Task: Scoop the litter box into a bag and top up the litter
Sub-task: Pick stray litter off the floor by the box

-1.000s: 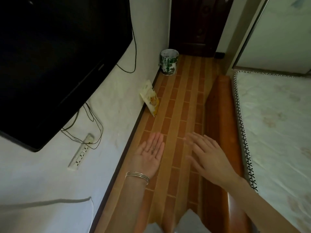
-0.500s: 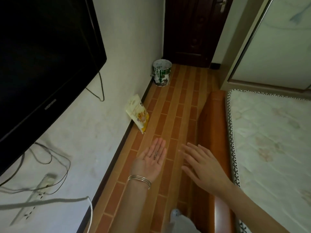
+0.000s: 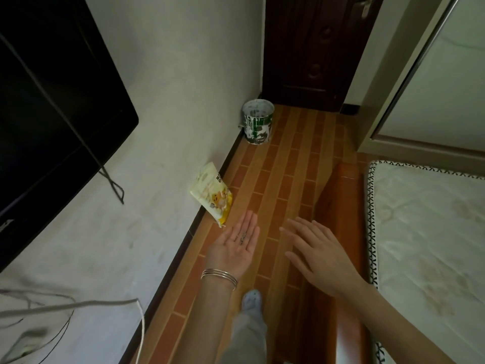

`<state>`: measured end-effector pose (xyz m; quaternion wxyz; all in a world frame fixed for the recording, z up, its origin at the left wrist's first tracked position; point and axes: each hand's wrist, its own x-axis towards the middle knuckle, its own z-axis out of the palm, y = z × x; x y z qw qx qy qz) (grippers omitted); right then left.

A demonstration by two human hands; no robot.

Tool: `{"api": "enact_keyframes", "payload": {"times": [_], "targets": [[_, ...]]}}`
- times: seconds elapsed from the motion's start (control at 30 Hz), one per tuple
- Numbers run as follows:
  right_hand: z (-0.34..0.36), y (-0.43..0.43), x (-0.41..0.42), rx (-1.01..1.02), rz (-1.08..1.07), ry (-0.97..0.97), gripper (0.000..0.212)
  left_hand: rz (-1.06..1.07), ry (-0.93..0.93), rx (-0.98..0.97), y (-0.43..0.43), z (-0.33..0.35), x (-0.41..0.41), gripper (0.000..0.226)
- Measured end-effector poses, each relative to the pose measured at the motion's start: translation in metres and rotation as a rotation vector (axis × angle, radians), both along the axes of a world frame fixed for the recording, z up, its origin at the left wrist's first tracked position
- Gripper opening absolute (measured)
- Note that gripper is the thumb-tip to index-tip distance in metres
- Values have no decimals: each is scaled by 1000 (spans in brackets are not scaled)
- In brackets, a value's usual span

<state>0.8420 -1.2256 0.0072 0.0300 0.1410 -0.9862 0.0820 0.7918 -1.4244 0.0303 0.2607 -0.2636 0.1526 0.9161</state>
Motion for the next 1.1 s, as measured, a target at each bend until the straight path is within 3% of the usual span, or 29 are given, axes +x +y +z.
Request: {"api": "enact_keyframes", "payload": {"times": [0.53, 1.1], "targets": [[17, 85, -268, 68, -87, 49, 46, -90, 58, 21, 97, 8, -278, 36], [24, 243, -493, 64, -32, 34, 46, -42, -4, 19, 252, 1, -491, 35]]}}
